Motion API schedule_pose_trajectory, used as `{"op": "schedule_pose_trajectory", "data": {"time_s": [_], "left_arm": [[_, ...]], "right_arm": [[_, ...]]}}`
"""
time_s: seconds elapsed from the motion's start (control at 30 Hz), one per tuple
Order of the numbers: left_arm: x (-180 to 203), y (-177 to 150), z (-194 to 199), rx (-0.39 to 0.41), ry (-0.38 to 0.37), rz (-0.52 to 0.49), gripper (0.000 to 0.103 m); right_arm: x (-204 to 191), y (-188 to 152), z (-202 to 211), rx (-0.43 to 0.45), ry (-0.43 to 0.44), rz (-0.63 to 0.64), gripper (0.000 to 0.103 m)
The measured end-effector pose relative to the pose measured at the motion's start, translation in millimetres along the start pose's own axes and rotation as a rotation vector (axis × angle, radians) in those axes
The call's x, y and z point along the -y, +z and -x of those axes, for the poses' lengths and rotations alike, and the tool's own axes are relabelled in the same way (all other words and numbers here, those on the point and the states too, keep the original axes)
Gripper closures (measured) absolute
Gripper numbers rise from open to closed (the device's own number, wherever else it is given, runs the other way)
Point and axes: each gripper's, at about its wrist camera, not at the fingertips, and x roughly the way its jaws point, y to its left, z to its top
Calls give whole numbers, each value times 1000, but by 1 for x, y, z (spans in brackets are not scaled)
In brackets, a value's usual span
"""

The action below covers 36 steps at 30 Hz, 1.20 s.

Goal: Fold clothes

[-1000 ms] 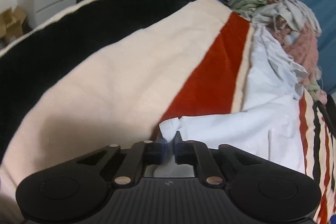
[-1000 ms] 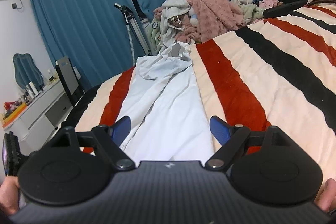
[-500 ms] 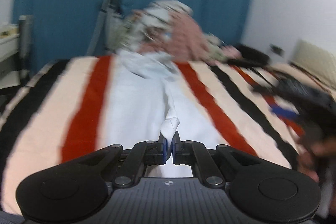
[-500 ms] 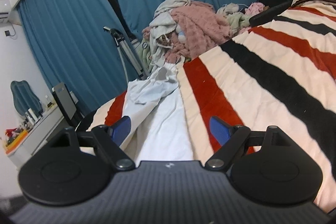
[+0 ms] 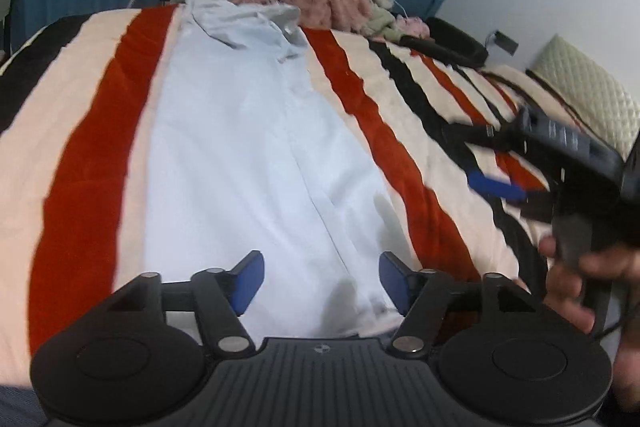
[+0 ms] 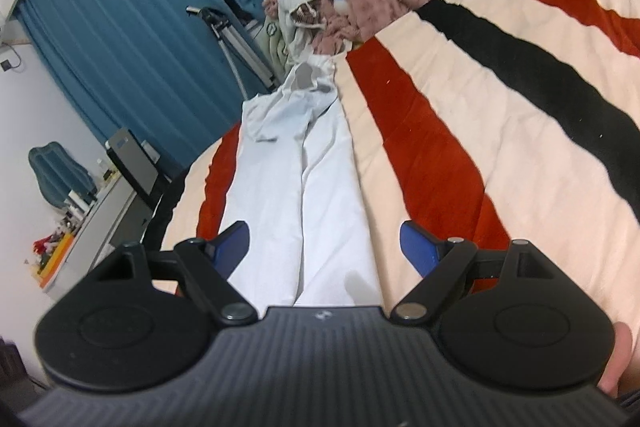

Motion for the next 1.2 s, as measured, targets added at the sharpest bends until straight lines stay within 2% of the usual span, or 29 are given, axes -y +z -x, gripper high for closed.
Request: {"op": "schedule_pose_trajectory", "data": {"time_s": [0.13, 0.2, 0.33, 0.47, 0.7, 1.2], "left_arm": [[-32, 20, 1, 14, 36, 64, 22], [-54, 26, -2, 15, 64, 138, 22], [-100, 23, -13, -18, 57, 333, 22], [-129, 19, -21, -48, 67, 466, 22], [-141, 13, -26, -69, 64, 527, 22], [-128, 5, -26, -76, 69, 537, 22]], "right_arm": [[5, -4, -9, -50, 10, -40, 19], [10, -6, -14, -80, 14, -84, 19], [22, -10, -23, -125, 18, -169, 19], [27, -14, -29, -147, 14, -212, 19], [27, -19, -34, -172, -4, -218, 19], [34, -22, -36, -194, -26, -253, 19]]}}
